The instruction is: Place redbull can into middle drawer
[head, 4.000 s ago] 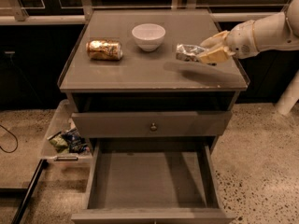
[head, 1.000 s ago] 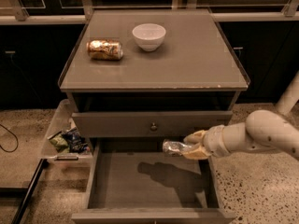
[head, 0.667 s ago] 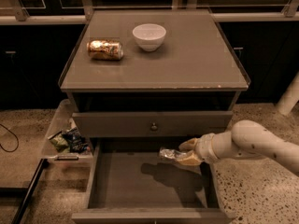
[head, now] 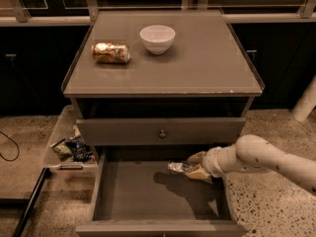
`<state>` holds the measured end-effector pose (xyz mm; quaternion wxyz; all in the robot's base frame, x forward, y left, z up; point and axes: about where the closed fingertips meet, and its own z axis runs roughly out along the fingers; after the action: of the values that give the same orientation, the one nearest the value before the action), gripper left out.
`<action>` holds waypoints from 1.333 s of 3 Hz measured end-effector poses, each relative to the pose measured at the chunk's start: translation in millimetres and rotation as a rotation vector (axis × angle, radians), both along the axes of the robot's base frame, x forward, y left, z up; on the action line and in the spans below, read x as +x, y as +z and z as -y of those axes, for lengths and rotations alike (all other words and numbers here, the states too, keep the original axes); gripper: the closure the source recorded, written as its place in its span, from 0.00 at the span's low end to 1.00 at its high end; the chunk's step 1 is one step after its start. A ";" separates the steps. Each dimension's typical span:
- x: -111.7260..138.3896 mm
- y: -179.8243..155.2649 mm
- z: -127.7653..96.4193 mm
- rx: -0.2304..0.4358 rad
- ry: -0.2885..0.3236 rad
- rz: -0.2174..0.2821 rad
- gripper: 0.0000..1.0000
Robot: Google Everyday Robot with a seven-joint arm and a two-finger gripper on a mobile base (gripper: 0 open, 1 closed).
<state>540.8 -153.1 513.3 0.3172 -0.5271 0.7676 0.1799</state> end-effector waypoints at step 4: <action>34.6 -107.6 -24.8 0.039 -0.127 0.078 1.00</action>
Offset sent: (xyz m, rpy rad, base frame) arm 0.0353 0.0041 -0.1025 0.0235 -0.0872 -0.1631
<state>575.4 -128.3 405.7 0.3677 -0.4775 0.7831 0.1536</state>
